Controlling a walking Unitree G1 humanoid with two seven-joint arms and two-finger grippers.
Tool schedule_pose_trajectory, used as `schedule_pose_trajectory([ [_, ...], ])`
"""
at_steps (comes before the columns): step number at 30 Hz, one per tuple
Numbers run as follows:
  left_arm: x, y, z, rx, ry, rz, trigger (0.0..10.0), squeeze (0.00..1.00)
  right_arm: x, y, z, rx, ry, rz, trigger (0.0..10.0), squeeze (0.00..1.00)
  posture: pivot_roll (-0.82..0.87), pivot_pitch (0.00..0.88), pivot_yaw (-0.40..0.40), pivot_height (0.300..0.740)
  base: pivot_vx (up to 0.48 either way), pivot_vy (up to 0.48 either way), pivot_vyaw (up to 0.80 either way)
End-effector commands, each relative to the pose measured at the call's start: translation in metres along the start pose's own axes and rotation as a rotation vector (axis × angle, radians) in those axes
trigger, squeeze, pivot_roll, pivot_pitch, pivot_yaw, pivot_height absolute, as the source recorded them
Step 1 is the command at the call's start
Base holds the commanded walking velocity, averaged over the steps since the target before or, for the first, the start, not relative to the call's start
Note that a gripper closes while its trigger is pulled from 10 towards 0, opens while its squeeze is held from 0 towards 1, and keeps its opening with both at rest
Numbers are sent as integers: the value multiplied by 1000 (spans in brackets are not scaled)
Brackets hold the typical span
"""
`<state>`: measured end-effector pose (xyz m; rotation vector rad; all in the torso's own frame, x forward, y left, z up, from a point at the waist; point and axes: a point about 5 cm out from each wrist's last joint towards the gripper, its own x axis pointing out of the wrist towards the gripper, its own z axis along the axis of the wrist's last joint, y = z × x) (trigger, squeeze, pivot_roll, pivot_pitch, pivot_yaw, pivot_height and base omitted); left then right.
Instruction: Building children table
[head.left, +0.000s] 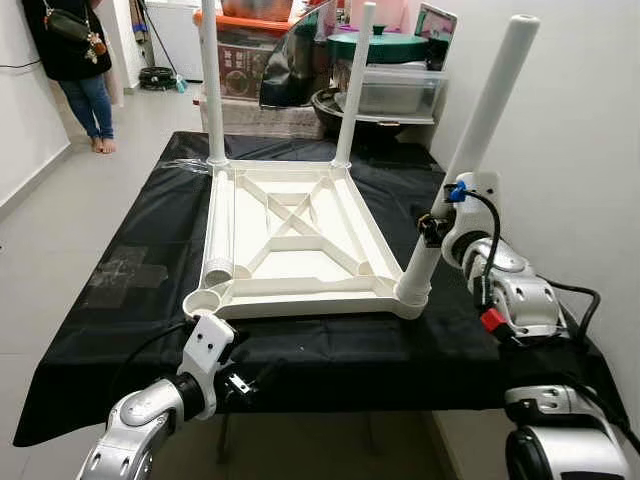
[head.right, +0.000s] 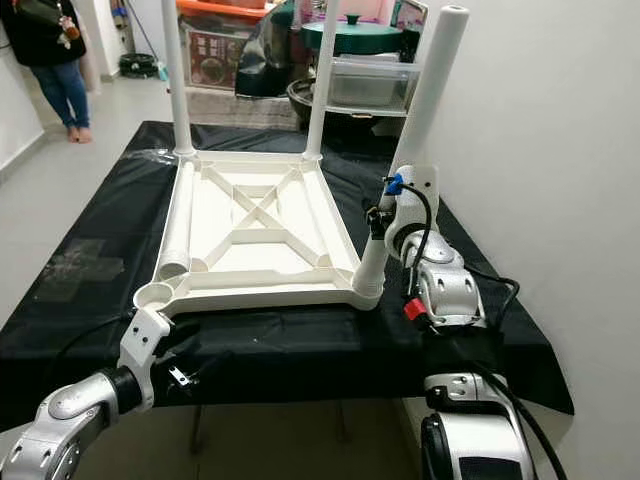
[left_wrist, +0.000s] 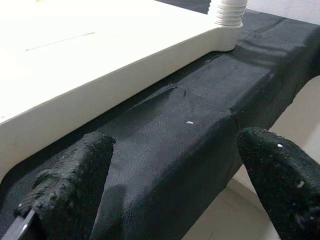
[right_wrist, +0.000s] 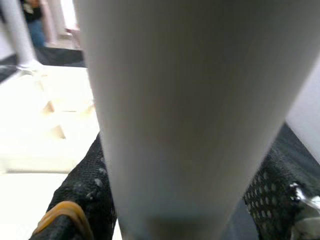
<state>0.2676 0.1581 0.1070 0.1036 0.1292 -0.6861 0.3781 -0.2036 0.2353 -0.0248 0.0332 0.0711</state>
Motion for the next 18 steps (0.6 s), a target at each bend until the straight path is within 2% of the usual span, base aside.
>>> schedule_pose_trajectory([
  [1, 0, 0, -1, 5, 11, -12, 10000, 0, 0, -3, 11, 9, -42, 26, 10000, 0, 62, 0, -106, 740, 0, 0, 0],
  [3, 0, 1, -1, 6, 11, -13, 10000, 0, -1, -7, 14, -9, -55, 51, 10000, 0, 63, 0, -107, 740, 0, 0, 0],
  [5, 0, 1, 0, 10, 10, -15, 10000, 0, -3, -17, 25, -26, -97, 150, 10000, 0, 64, 0, -106, 740, 0, 0, 0],
  [8, 0, 1, 0, 10, 10, -16, 10000, 0, -4, -19, 27, -30, -109, 176, 10000, 0, 65, 0, -105, 740, 0, 0, 0],
  [11, 1, 0, 0, 14, 11, -26, 10000, 0, -7, -25, 36, -94, -148, 294, 10000, 0, 61, 0, -103, 740, 0, 0, 0],
  [16, 2, 1, 0, 17, 8, -31, 10000, 0, -7, -28, 37, -126, -163, 376, 10000, 0, 65, 0, -105, 740, 0, 0, 0],
  [17, 2, 1, 1, 18, 8, -31, 10000, 0, -7, -29, 37, -129, -166, 396, 9569, 0, 67, 0, -106, 740, 0, 0, 0],
  [18, 2, 1, 1, 18, 8, -31, 10000, 0, -7, -29, 37, -129, -166, 396, 9569, 0, 67, 0, -106, 740, 0, 0, 0],
])
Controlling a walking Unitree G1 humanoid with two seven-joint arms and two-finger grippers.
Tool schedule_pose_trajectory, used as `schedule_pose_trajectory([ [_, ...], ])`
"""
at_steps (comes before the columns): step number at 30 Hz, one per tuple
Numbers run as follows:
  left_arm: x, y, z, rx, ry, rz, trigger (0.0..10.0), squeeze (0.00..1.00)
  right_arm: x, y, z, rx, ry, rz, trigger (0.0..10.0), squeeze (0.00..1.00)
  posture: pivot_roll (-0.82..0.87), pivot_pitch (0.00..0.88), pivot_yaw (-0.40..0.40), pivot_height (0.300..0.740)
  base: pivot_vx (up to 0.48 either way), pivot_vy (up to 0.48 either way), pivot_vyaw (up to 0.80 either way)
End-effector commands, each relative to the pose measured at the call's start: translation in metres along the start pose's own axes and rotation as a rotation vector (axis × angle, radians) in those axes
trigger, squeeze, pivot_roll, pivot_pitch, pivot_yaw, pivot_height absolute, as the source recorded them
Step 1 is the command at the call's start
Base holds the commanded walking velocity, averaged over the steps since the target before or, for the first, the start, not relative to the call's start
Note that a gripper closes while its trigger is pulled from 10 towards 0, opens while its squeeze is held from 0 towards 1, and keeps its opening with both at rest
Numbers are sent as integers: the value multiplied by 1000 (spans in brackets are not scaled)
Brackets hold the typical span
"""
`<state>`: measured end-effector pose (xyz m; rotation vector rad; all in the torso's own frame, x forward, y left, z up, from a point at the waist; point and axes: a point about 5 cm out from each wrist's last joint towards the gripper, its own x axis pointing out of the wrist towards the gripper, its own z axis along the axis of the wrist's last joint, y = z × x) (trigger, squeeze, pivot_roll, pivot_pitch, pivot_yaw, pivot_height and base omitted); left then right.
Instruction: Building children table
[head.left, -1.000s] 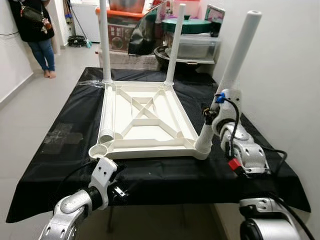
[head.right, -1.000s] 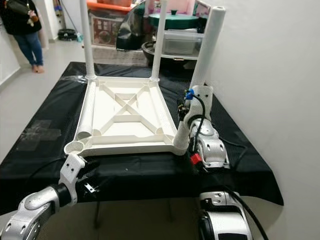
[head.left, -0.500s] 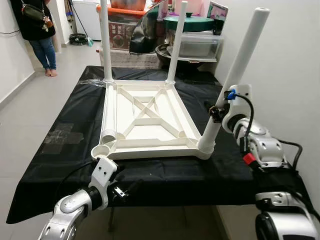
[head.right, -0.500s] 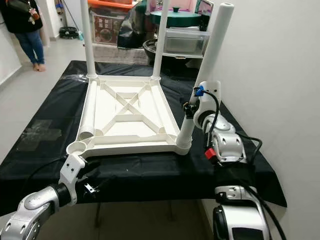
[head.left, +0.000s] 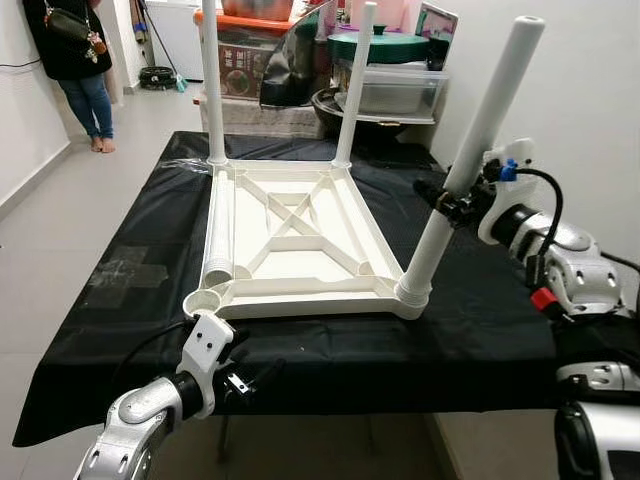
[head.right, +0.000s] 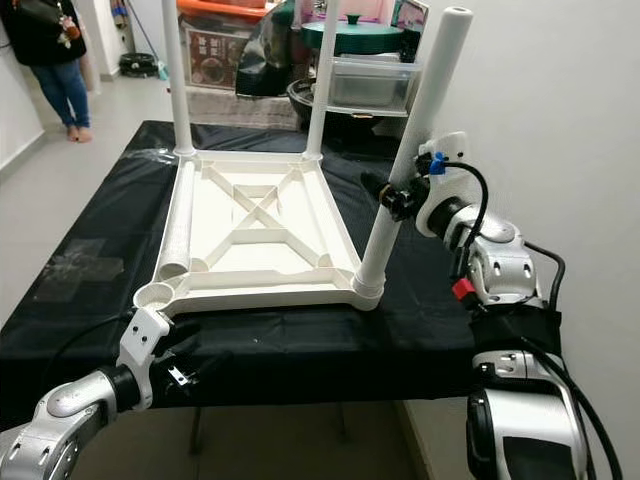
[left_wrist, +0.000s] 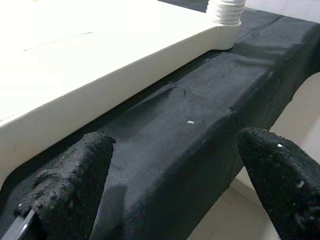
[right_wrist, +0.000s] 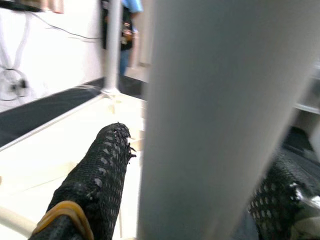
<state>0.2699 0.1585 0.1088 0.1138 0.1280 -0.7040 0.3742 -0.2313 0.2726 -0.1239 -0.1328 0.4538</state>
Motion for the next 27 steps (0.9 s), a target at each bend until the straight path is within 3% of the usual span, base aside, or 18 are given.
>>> schedule_pose_trajectory([
  [1, 1, -1, -1, 7, 6, -14, 10000, 0, 0, -1, 0, -16, 2, 18, 9569, 0, 67, 0, -106, 740, 0, 0, 0],
  [2, 1, -1, -1, 8, 6, -15, 10000, 0, 0, -1, -1, -24, 1, 45, 7333, 0, 70, 0, -107, 740, 0, 0, 0],
  [4, 1, -1, -2, 9, 7, -17, 10000, 0, 0, -2, -2, -28, -3, 72, 7333, 0, 73, 0, -108, 740, 0, 0, 0],
  [5, 1, -1, -2, 10, 9, -19, 10000, 0, 0, -3, -2, -31, -6, 87, 5333, 0, 73, 0, -108, 740, 0, 0, 0],
  [6, 1, -1, -2, 11, 10, -21, 10000, 0, 1, -5, -4, -27, 2, 86, 4549, 0, 73, 0, -108, 740, 0, 0, 0],
  [7, 1, -1, -2, 11, 10, -21, 10000, 0, 1, -5, -4, -27, 2, 86, 4549, 0, 73, 0, -108, 740, 0, 0, 0],
  [8, 1, -1, -2, 13, 11, -23, 10000, 0, 2, -6, -7, -5, 3, 86, 0, 0, 75, 0, -110, 740, 0, 0, 0],
  [21, 0, -3, -3, 12, 14, -31, 10000, 0, 9, -4, -24, 57, 63, 36, 0, 0, 76, 0, -109, 740, 0, 0, 0],
  [24, 1, -4, -4, 6, 17, -36, 10000, 0, 11, -5, -33, 160, 63, -28, 0, 0, 75, 0, -109, 740, 0, 0, 0],
  [27, 1, -5, -5, 1, 20, -39, 10000, 0, 11, -6, -38, 204, 71, -60, 0, 0, 75, 0, -108, 740, 0, 0, 0],
])
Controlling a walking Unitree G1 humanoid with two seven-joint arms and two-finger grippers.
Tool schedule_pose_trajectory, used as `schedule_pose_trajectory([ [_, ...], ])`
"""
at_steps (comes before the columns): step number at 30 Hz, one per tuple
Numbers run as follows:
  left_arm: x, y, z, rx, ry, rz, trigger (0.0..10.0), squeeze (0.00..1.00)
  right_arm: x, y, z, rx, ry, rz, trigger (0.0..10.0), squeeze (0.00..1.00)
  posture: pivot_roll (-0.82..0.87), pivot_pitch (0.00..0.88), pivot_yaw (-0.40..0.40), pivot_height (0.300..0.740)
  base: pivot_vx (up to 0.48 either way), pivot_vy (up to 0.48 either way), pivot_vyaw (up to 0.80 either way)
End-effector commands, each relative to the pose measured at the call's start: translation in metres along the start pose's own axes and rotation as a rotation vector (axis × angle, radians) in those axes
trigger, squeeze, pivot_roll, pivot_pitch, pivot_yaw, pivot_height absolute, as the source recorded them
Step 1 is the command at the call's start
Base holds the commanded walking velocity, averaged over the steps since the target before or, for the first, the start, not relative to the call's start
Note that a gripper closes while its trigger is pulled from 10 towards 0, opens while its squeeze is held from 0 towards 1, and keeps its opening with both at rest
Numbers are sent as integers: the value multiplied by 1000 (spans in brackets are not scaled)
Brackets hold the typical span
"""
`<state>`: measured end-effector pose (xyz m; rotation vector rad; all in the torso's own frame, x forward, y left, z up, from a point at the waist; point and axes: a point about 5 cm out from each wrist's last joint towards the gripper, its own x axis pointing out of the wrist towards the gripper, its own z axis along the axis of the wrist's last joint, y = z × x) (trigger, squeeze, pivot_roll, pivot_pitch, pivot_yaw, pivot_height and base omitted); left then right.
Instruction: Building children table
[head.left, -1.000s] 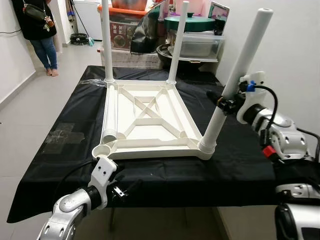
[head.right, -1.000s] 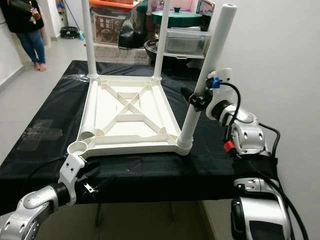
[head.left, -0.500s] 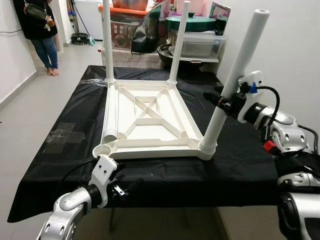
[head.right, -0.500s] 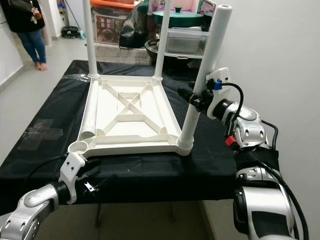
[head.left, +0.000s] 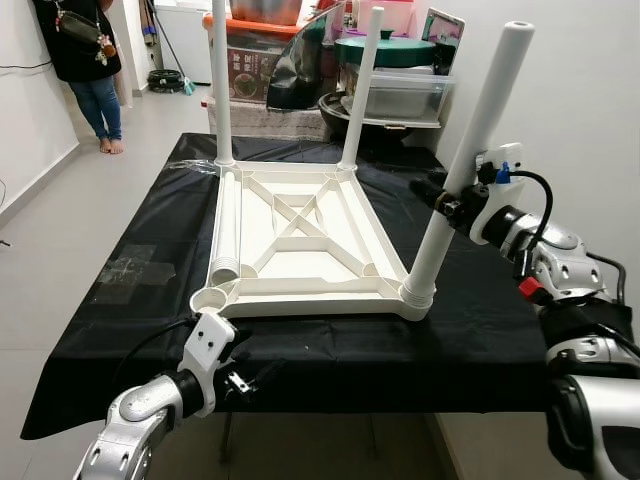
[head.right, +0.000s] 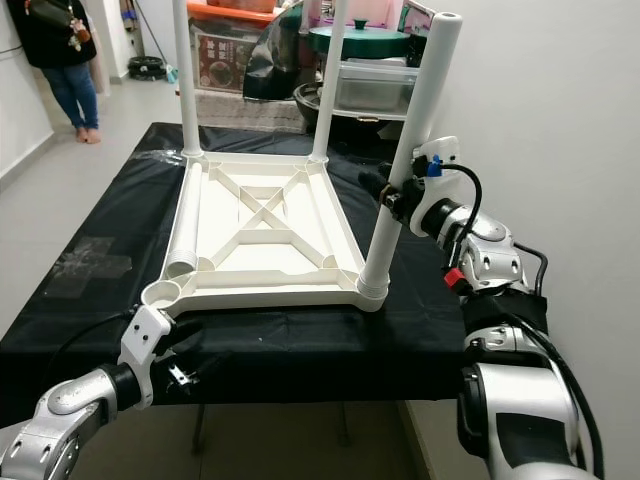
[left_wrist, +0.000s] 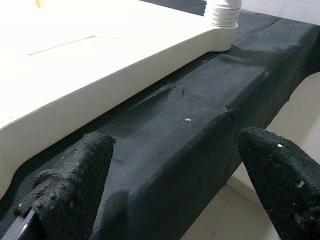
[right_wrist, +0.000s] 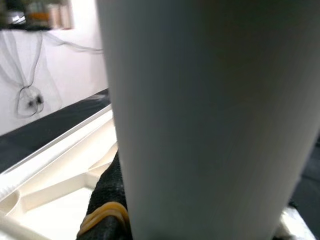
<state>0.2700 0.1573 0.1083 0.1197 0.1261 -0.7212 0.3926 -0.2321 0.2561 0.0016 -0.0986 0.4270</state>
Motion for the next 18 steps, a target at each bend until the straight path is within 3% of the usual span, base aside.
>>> schedule_pose_trajectory([
  [1, 0, -4, -6, -9, 24, -24, 10000, 0, -3, -3, -25, 89, 88, -50, 0, 0, 76, 0, -108, 740, 0, 0, 0],
  [11, -3, -5, -9, -19, 38, -27, 10000, 0, -3, 0, -50, 170, 216, -106, 0, 0, 84, 0, -114, 740, 0, 0, 0],
  [18, -4, -5, -9, -21, 42, -30, 10000, 0, -4, 1, -55, 182, 232, -132, 0, 0, 83, 0, -110, 740, 0, 0, 0],
])
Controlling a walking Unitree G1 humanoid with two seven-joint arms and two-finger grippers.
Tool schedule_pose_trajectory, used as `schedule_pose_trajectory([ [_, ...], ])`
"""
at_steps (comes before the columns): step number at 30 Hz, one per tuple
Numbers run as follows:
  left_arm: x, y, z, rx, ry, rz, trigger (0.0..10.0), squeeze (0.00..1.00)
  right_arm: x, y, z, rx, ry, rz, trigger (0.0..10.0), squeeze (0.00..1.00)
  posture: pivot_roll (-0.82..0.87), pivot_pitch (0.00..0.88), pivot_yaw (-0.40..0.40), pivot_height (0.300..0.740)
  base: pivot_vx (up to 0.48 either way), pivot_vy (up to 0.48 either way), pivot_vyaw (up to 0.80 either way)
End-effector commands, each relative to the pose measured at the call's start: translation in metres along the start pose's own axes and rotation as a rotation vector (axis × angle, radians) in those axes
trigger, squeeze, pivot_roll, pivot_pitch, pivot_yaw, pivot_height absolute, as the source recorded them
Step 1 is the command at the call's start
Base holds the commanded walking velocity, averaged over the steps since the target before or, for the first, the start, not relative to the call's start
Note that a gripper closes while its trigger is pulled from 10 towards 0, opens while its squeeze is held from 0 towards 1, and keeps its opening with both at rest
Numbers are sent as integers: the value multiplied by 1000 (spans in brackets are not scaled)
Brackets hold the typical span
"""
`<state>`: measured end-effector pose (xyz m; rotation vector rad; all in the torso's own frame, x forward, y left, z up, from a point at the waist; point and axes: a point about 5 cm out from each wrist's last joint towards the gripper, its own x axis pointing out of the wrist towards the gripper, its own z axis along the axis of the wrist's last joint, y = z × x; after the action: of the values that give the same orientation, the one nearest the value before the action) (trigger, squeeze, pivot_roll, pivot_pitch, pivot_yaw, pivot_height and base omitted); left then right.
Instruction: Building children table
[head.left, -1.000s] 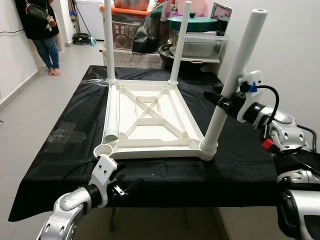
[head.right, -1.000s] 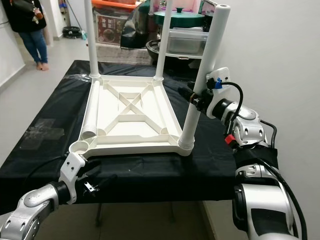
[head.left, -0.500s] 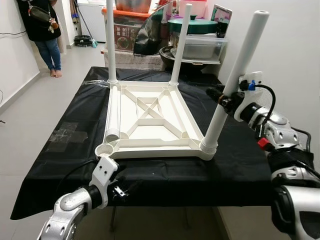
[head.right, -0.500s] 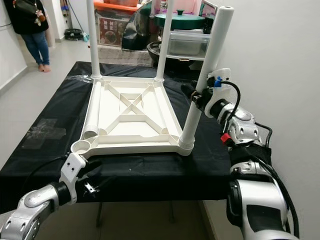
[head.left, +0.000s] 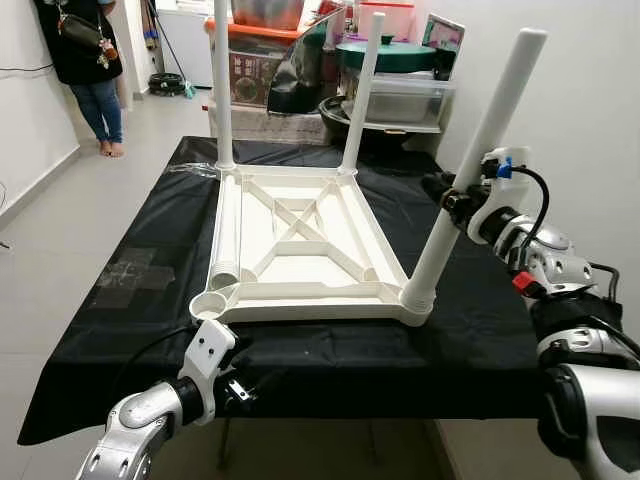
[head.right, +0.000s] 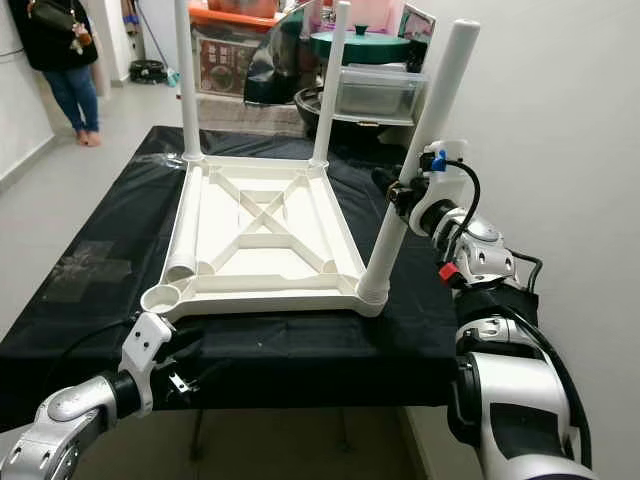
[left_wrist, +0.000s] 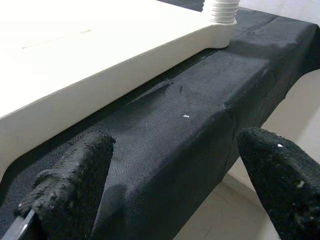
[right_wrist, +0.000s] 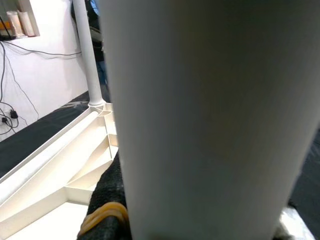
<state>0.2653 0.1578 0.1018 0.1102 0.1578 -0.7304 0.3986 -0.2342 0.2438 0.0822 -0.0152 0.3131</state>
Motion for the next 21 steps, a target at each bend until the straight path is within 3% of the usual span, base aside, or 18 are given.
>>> schedule_pose_trajectory([
  [1, -1, -2, -2, -2, 18, -19, 10000, 0, -5, 0, -44, 80, 171, -29, 0, 0, 83, 0, -110, 740, 0, 0, 0],
  [6, 0, -1, -2, 2, 18, -15, 10000, 0, -8, -9, -48, 51, 155, -177, 0, 0, 79, 0, -108, 740, 0, 0, 0],
  [12, 0, -1, -2, 2, 18, -14, 10000, 0, -9, -9, -51, 34, 155, -244, 0, 0, 76, 0, -107, 740, 0, 0, 0],
  [13, 2, -3, -2, 0, 17, -19, 10000, 0, -10, -1, -66, 28, 184, -392, 0, 0, 71, 0, -103, 740, 0, 0, 0],
  [14, 2, -3, -2, 0, 17, -19, 10000, 0, -10, -1, -66, 28, 184, -392, 0, 0, 71, 0, -103, 740, 0, 0, 0],
  [17, 4, -3, -1, 0, 14, -22, 10000, 0, -12, 8, -74, 19, 179, -549, 0, 0, 68, 0, -102, 740, 0, 0, 0],
  [21, 5, -3, -1, -1, 12, -22, 10000, 0, -10, 13, -76, 38, 177, -582, 0, 0, 60, 0, -105, 740, 0, 0, 0],
])
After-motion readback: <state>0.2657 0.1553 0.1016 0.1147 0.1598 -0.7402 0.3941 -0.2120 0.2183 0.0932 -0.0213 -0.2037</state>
